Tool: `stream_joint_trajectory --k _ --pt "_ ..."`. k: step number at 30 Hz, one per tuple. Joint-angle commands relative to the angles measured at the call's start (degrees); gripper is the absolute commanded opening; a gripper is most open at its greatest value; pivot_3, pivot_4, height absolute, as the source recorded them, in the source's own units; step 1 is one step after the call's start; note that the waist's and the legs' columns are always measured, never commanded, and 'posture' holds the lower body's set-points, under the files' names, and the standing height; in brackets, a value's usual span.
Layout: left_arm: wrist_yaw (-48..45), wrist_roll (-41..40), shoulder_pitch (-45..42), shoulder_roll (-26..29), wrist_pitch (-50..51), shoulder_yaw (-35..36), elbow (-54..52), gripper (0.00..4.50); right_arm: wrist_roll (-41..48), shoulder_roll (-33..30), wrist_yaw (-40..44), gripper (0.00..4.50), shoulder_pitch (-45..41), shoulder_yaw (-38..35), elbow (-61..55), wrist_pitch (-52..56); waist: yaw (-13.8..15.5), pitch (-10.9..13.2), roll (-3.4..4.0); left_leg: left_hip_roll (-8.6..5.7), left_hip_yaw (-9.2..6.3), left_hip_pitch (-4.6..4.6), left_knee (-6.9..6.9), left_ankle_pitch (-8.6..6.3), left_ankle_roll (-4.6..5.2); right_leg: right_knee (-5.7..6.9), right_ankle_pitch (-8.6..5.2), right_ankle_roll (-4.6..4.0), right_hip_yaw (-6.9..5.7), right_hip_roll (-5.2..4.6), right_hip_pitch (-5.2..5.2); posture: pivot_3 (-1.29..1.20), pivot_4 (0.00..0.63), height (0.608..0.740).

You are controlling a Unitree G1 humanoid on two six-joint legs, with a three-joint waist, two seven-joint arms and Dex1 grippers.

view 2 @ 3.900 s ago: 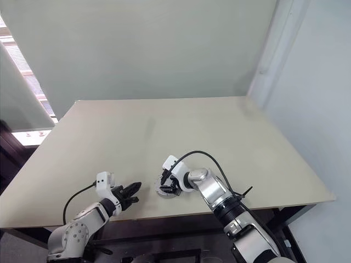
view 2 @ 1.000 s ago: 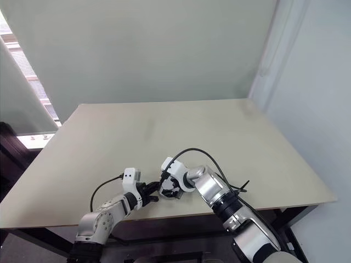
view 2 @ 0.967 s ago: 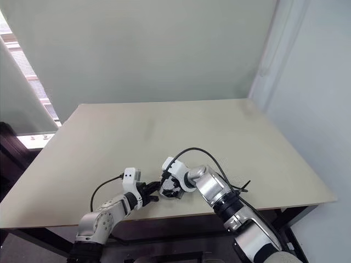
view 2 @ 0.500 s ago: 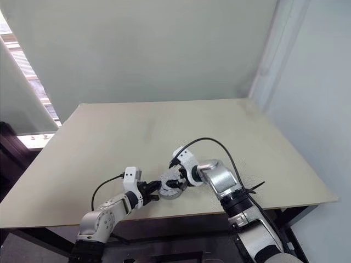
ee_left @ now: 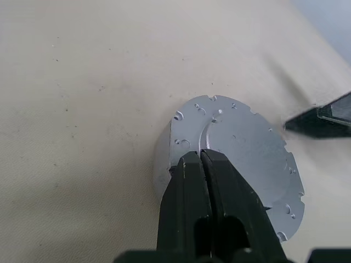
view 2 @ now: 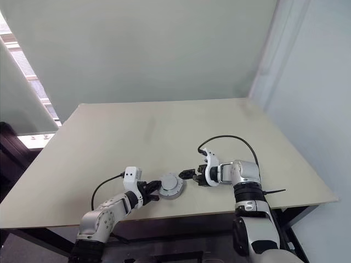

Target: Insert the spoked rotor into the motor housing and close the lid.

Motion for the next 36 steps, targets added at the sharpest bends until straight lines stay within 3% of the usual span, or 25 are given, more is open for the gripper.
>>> stream_joint_trajectory --k 1,6,24,27,32,35,36 --pt "-0.12 0.67 0.49 0.19 1.73 -1.47 -0.12 0.00 4.36 1.26 -1.87 4.49 -1.65 -5.14 2.83 0.90 0.00 0.00 0.01 0.00 -0.01 0.00 -0.01 0.00 0.01 0.00 0.00 0.00 0.00 0.00 0.00 0.00 0.000 0.740" --pt "0.05 0.60 0.64 0.44 2.46 -1.15 -0.81 0.00 7.63 2.39 -2.97 4.49 -2.53 -9.13 7.78 0.47 -0.01 0.00 0.01 0.00 0.00 -0.02 -0.02 0.00 0.02 -0.03 0.00 0.00 0.01 0.00 0.00 0.00 0.000 0.740" --pt "0.64 0.56 1.39 0.78 3.74 -0.64 -2.87 0.00 10.25 5.08 -2.93 4.49 -2.56 -9.96 14.97 -3.99 -0.06 0.00 0.01 0.01 -0.02 0.00 -0.08 0.00 0.03 -0.02 0.00 0.00 0.01 0.02 -0.03 0.00 0.000 0.740" --pt "0.79 0.54 1.30 0.71 3.71 -0.61 -2.86 0.00 11.06 4.78 -3.35 3.91 -2.72 -11.08 16.01 -4.30 -0.05 0.01 0.01 0.01 -0.02 0.00 -0.08 0.00 0.03 -0.02 0.00 0.00 0.01 0.02 -0.03 0.00 0.000 0.740" --pt "0.98 0.64 1.35 0.51 3.74 -0.66 -2.94 0.00 11.81 4.23 -2.92 2.14 -2.28 -10.94 15.31 -2.95 -0.05 0.01 0.01 0.01 -0.02 -0.01 -0.08 0.00 0.03 -0.02 0.00 0.00 0.02 0.02 -0.04 0.00 0.000 0.740" --pt "1.09 0.77 1.28 0.34 3.93 -0.59 -2.89 0.00 12.41 3.87 -3.19 1.27 -2.08 -10.88 15.29 -2.73 -0.03 0.01 0.02 0.01 -0.04 -0.02 -0.09 0.00 0.03 -0.02 0.00 0.00 0.01 0.02 -0.04 0.00 0.000 0.740" --pt "1.13 0.79 1.23 0.29 3.96 -0.59 -2.85 0.00 12.51 3.82 -3.24 1.19 -1.99 -10.85 15.26 -2.66 -0.03 0.01 0.01 0.00 -0.02 -0.02 -0.09 0.00 0.03 -0.03 0.00 0.00 0.02 0.02 -0.03 0.00 0.000 0.740"
